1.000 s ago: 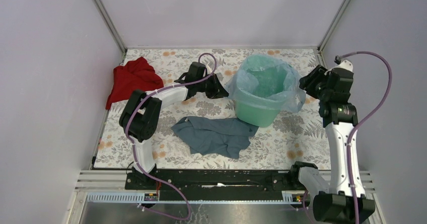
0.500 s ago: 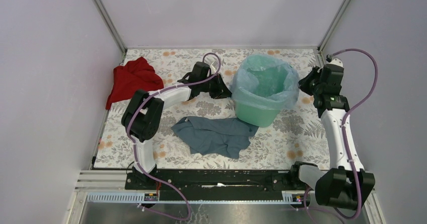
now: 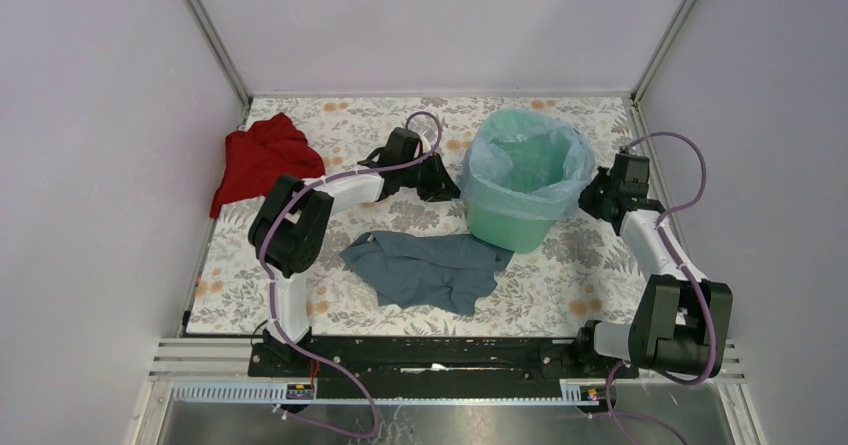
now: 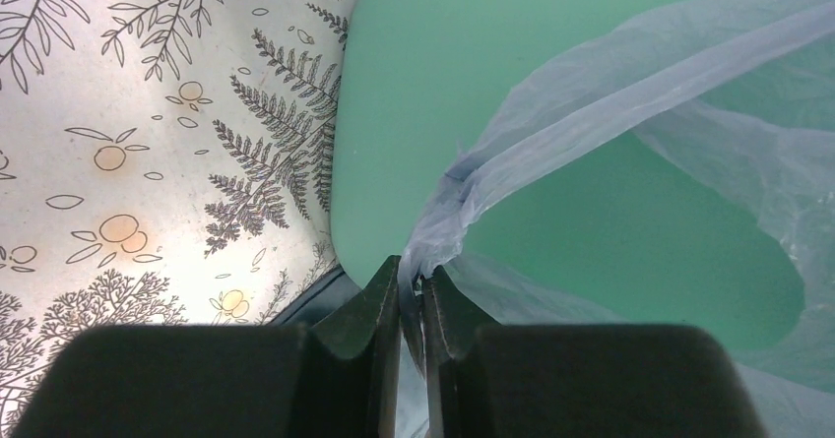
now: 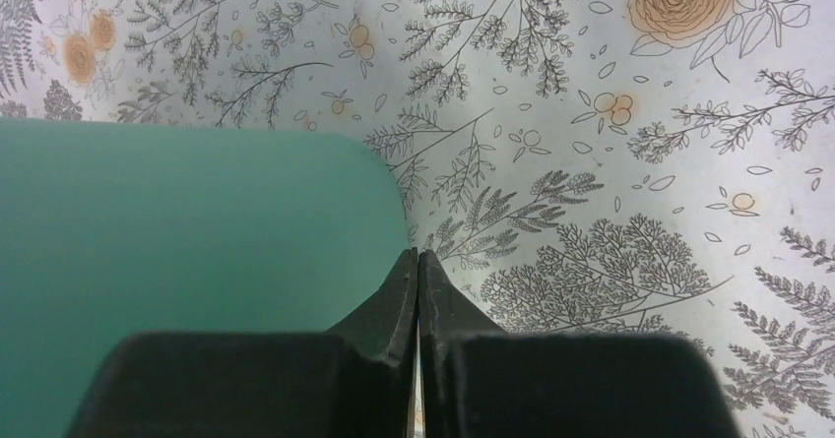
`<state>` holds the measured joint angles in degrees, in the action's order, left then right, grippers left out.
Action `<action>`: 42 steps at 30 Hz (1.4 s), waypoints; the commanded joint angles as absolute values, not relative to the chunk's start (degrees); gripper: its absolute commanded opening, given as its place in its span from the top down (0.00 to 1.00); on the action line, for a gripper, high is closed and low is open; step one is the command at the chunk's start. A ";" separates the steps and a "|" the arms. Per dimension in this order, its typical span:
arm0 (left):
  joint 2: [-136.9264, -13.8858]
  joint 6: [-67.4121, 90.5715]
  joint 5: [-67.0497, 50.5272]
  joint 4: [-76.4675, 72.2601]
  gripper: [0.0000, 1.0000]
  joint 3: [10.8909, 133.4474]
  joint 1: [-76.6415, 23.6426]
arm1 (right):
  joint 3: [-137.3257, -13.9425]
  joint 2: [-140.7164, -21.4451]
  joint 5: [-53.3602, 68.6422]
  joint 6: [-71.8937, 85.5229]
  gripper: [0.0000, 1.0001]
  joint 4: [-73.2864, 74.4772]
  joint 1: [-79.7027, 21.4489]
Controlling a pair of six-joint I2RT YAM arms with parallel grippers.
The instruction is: Put the trash bags into the trash bin
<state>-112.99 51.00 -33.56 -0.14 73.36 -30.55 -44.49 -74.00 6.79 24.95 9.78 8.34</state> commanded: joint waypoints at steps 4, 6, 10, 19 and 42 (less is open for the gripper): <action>-112.59 49.13 -32.05 -0.80 0.85 76.11 -30.85 | -53.63 -65.73 -1.61 21.50 0.73 21.64 8.53; -112.79 48.96 -32.04 -0.45 0.85 76.64 -30.76 | -55.23 -61.98 -5.10 20.69 0.58 26.00 8.53; -113.73 49.04 -32.84 -0.36 0.85 77.74 -30.74 | -53.98 -54.48 -10.64 18.91 0.31 26.36 8.83; -114.95 48.60 -34.42 -0.24 0.85 78.30 -30.76 | -47.85 -51.21 15.30 17.30 0.28 8.31 16.99; -115.09 49.45 -35.32 -1.39 0.85 78.34 -30.85 | -42.04 -60.90 41.61 22.04 0.35 -15.36 18.11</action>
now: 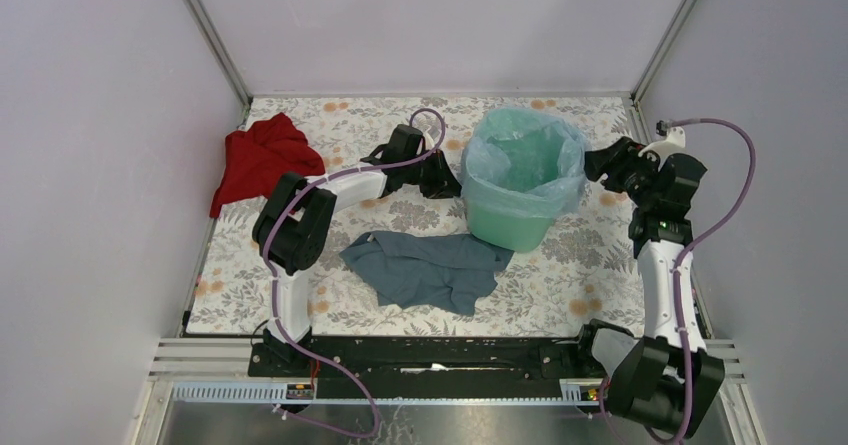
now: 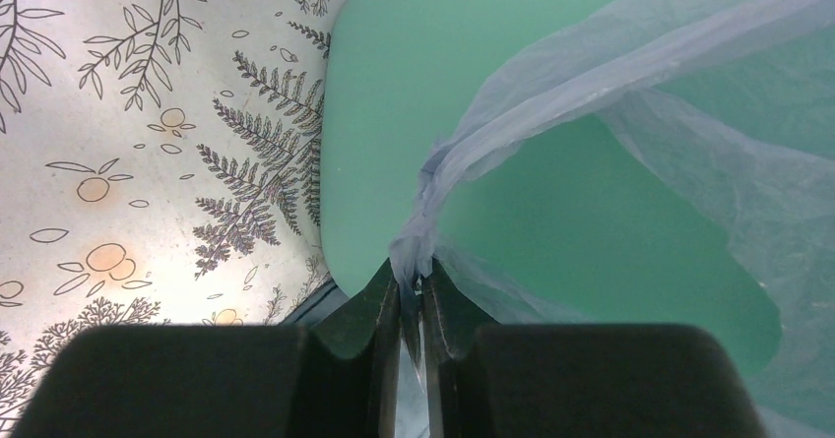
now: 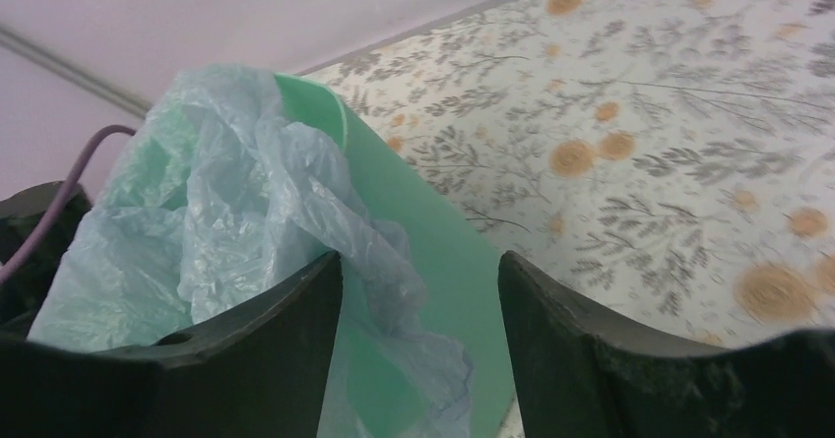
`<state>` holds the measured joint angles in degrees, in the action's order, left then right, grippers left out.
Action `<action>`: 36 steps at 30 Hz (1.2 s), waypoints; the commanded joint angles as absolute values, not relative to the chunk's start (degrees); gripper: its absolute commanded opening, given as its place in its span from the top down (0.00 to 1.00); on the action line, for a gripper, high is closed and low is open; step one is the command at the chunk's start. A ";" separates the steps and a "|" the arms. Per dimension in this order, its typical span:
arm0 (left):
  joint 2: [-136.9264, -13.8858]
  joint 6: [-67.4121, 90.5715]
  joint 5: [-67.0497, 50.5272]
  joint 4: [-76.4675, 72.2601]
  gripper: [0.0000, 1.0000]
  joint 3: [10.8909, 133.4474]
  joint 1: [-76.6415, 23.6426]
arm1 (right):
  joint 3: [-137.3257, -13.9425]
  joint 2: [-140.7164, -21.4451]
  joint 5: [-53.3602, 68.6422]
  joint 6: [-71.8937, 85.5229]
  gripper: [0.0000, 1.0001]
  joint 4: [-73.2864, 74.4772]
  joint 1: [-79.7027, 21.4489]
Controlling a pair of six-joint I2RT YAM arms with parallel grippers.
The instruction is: Put the trash bags into the trash bin
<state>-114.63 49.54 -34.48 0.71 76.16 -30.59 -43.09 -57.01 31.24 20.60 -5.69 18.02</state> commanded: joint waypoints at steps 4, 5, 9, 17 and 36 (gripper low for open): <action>-114.81 49.57 -35.19 -1.41 0.85 78.20 -30.84 | -39.88 -63.79 41.32 25.03 0.59 -20.62 18.11; -114.72 49.57 -35.16 -1.41 0.85 78.22 -30.85 | -39.49 -64.05 40.21 25.45 0.64 -21.16 18.11; -114.74 49.78 -34.85 -1.49 0.85 78.17 -30.85 | -37.12 -65.31 35.89 27.69 0.88 -23.87 18.11; -116.05 50.79 -33.97 -2.59 0.85 78.05 -31.98 | -37.31 -74.46 31.95 32.17 1.00 -21.14 18.11; -121.38 54.18 -32.57 -6.13 0.85 80.27 -34.80 | -55.05 -77.31 12.65 22.86 0.57 16.06 15.94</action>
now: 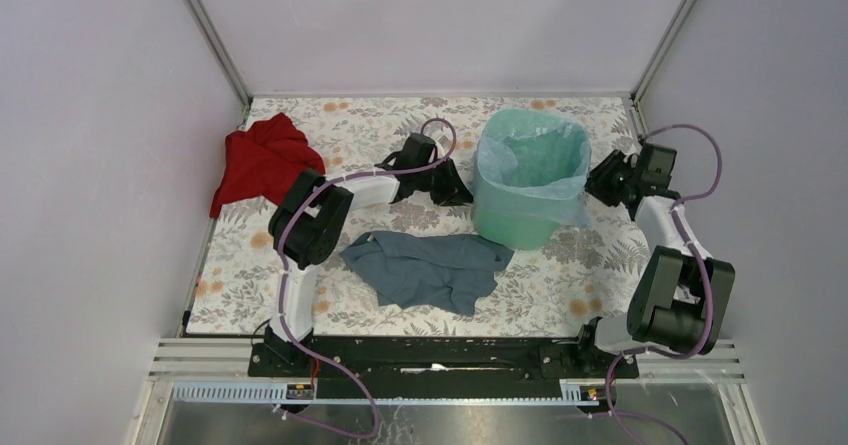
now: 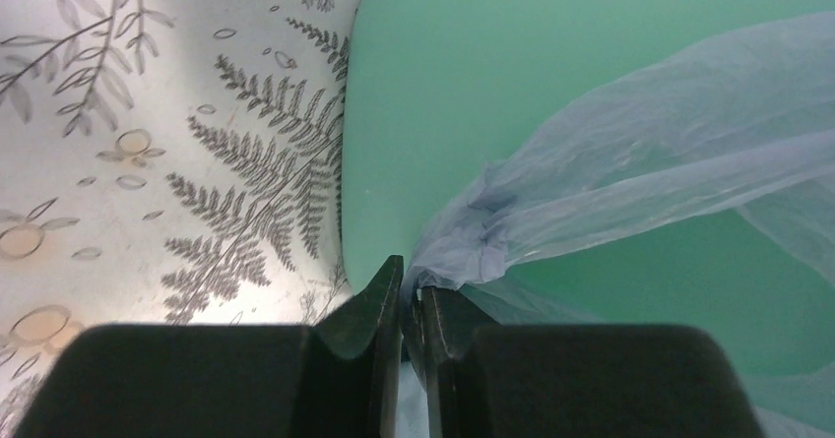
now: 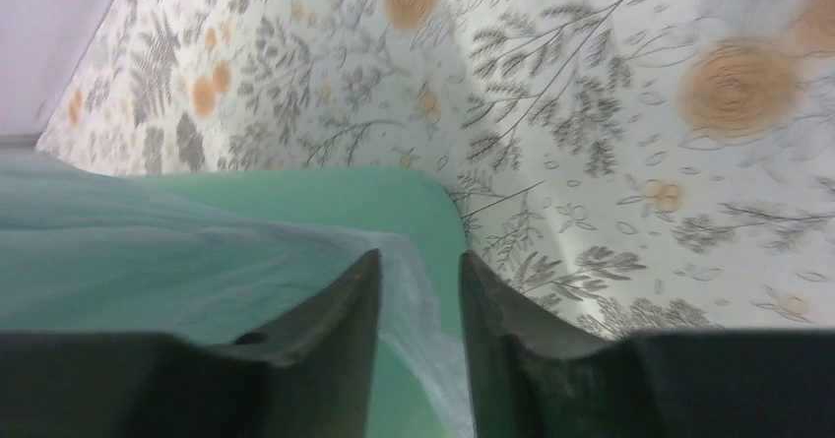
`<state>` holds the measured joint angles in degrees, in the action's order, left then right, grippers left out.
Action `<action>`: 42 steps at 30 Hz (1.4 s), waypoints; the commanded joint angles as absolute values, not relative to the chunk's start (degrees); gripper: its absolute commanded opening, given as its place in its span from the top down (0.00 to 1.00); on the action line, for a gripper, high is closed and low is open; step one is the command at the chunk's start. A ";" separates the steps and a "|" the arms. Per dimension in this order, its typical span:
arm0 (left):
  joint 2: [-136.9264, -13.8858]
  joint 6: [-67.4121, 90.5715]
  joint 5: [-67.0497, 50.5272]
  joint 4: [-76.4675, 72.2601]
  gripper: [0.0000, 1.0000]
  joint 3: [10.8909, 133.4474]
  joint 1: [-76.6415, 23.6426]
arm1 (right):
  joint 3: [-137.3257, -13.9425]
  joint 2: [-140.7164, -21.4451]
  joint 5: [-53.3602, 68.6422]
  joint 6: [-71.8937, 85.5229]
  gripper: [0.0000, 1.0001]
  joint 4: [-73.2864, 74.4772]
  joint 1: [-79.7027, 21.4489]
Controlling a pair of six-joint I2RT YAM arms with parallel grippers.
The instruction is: Put the trash bags into the trash bin
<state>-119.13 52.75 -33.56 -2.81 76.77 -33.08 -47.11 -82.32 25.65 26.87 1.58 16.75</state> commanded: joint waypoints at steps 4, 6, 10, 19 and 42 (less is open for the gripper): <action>-123.23 55.06 -31.74 -7.05 0.85 81.83 -35.52 | -63.80 -76.39 0.96 21.98 0.30 26.36 15.90; -123.67 55.02 -32.01 -7.12 0.84 82.01 -35.63 | -69.20 -76.18 -3.50 20.70 0.25 30.67 15.79; -122.07 53.80 -31.24 -6.89 0.80 80.34 -35.66 | -77.45 -73.06 -10.91 17.11 0.20 34.64 8.37; -117.94 51.68 -30.63 -5.25 0.73 78.64 -35.68 | -85.69 -77.24 -14.73 8.12 0.19 40.64 -18.68; -116.90 51.56 -30.23 -4.97 0.72 77.10 -37.17 | -75.63 -85.30 -16.24 16.13 0.12 19.65 -21.71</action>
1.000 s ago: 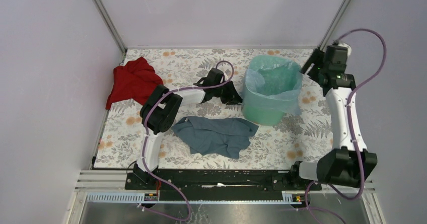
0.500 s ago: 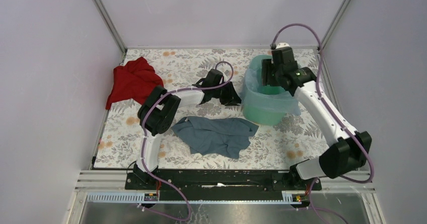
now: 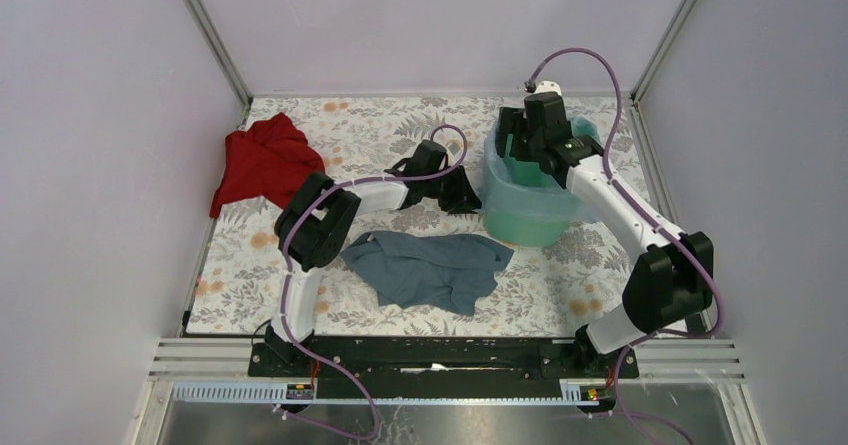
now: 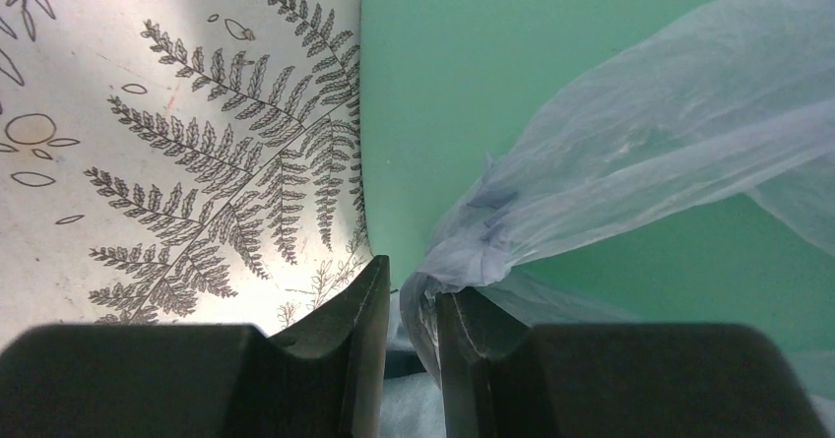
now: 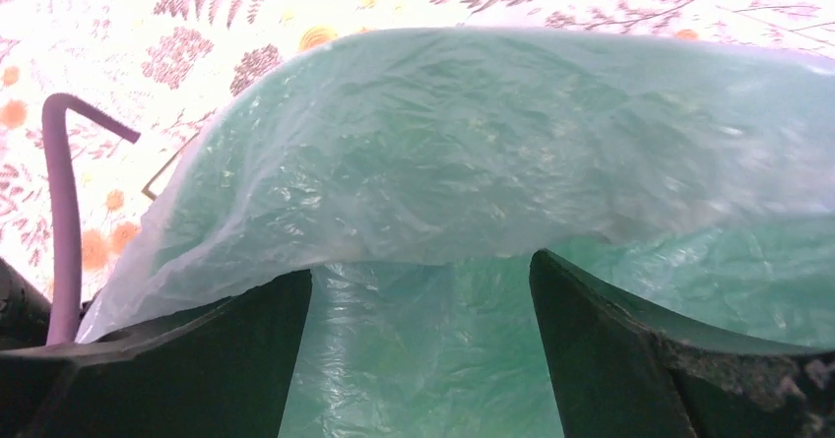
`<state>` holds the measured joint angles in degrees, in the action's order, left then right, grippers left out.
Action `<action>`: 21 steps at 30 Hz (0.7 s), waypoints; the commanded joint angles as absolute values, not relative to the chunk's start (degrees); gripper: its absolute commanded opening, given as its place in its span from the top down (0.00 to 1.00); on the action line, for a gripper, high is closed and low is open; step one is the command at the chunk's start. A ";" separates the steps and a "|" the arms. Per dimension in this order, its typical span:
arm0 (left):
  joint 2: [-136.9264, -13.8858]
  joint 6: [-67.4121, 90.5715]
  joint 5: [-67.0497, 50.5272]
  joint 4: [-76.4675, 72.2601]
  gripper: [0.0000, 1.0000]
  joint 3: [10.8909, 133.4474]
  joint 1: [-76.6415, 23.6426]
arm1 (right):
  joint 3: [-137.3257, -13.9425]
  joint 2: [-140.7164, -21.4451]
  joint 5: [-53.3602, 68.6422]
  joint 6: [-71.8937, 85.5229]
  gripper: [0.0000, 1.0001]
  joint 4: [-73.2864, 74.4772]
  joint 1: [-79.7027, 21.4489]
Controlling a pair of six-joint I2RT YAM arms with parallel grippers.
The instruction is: Put the trash bags into the trash bin
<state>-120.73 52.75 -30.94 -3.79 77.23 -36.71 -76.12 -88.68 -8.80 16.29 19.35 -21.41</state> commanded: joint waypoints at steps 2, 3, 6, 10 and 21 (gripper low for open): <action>-117.02 51.51 -30.47 -5.01 0.72 77.29 -37.17 | -74.69 -84.03 -20.08 14.10 0.08 23.91 -21.50; -117.11 51.49 -30.60 -5.15 0.72 77.30 -37.18 | -73.87 -83.13 -22.04 13.02 0.05 24.99 -21.42; -117.37 51.45 -30.94 -5.59 0.72 77.02 -37.17 | -69.09 -80.25 -25.43 8.15 0.01 20.86 -20.39; -117.25 51.81 -30.85 -6.00 0.72 76.02 -37.16 | -70.16 -82.52 -22.80 5.30 0.00 12.85 -18.86; -114.72 49.50 -29.33 -3.62 0.68 75.33 -37.16 | -79.85 -90.97 -18.12 11.35 0.00 16.33 -18.87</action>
<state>-118.30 51.62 -30.50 -2.76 75.05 -36.93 -77.41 -92.62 -20.10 8.71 12.21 -18.74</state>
